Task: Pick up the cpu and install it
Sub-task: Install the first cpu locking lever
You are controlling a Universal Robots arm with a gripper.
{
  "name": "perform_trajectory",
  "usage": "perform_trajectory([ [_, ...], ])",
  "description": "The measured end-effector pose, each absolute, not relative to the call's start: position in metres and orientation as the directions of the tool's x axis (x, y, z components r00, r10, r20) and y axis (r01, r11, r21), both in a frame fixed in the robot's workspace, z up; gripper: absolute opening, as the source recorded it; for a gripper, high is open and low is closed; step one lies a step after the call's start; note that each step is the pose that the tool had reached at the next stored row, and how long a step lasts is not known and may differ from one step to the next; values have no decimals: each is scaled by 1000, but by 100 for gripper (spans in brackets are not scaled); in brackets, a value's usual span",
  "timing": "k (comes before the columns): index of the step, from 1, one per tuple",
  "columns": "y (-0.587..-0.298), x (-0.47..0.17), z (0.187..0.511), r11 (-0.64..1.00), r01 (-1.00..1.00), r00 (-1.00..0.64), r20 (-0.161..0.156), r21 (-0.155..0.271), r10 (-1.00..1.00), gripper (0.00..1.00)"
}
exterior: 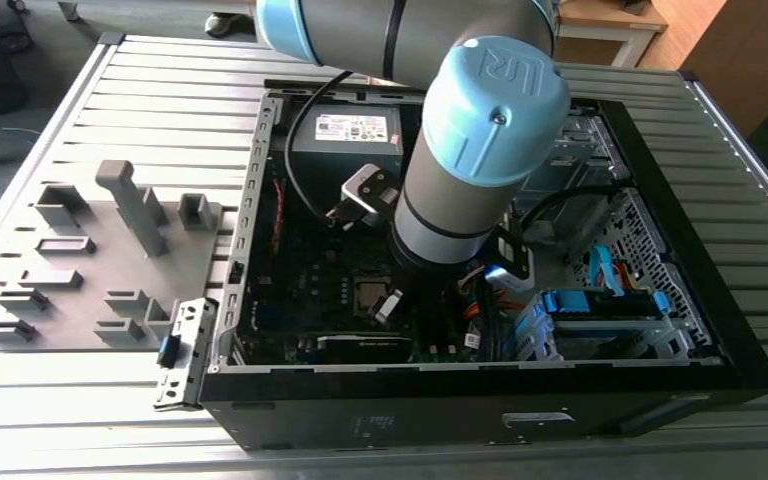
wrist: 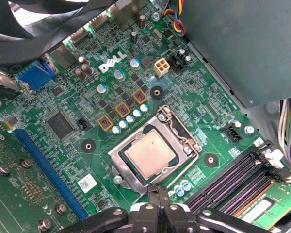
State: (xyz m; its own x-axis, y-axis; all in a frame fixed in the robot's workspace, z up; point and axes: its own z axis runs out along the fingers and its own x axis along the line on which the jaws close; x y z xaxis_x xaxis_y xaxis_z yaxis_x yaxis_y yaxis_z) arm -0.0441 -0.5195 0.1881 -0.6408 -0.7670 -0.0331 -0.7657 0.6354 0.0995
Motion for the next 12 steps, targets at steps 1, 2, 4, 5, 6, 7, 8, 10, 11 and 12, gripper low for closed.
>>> perform_trajectory([
  [1,-519,-44,188,635,-766,-641,-33,100,-767,11],
  [2,-520,-44,188,635,-766,-641,-33,100,-767,11],
  [4,-520,-44,188,626,-773,-632,-33,100,-774,11],
  [5,-519,-44,188,617,-781,-622,-33,100,-782,11],
  [6,-519,-44,188,606,-789,-612,-33,100,-790,11],
  [7,-519,-44,188,596,-797,-601,-33,99,-798,11],
  [8,-520,-44,188,587,-803,-592,-33,99,-805,11],
  [10,-520,-44,188,585,-805,-590,-33,100,-806,11],
  [11,-520,-44,188,585,-805,-590,-33,100,-807,11],
  [12,-520,-44,188,585,-805,-590,-33,100,-807,11],
])
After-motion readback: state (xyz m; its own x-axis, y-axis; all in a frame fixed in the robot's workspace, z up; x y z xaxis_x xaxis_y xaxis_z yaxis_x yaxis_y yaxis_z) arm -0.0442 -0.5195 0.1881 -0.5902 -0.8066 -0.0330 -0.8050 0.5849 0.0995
